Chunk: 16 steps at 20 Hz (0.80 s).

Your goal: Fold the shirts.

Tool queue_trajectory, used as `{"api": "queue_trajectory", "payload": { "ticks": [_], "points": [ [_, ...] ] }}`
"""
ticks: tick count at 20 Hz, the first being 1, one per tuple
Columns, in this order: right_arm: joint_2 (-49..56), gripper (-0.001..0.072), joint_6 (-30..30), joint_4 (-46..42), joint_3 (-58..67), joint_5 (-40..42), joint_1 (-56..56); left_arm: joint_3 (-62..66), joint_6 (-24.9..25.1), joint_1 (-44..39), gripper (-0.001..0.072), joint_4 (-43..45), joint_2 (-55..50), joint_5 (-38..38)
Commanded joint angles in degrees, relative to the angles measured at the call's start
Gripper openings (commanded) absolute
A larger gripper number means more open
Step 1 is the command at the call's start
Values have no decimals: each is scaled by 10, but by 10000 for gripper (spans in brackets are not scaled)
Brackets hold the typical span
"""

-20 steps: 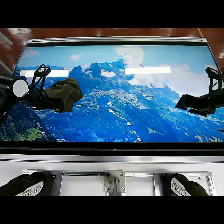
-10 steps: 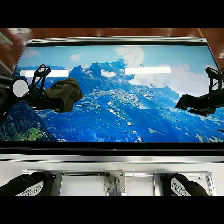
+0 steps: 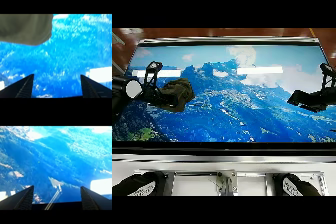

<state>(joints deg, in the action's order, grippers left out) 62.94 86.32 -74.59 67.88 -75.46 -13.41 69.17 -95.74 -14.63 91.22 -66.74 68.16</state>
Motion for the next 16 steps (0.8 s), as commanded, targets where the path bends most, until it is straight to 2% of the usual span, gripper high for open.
{"api": "queue_trajectory", "payload": {
  "ticks": [1,4,10,11,16],
  "points": [
    [0,689,2,5,0,-6,0,-2,0,0,659,-4,0,-46],
    [0,689,0,6,0,-23,0,0,-6,16,662,37,-16,-72],
    [1,689,-2,-6,0,-20,0,66,-10,156,682,44,-170,-68],
    [1,689,-2,-6,0,-14,0,79,-11,168,720,44,-201,-62],
    [1,689,-2,-6,0,18,0,148,-21,178,720,43,-328,-63]
  ]
}}
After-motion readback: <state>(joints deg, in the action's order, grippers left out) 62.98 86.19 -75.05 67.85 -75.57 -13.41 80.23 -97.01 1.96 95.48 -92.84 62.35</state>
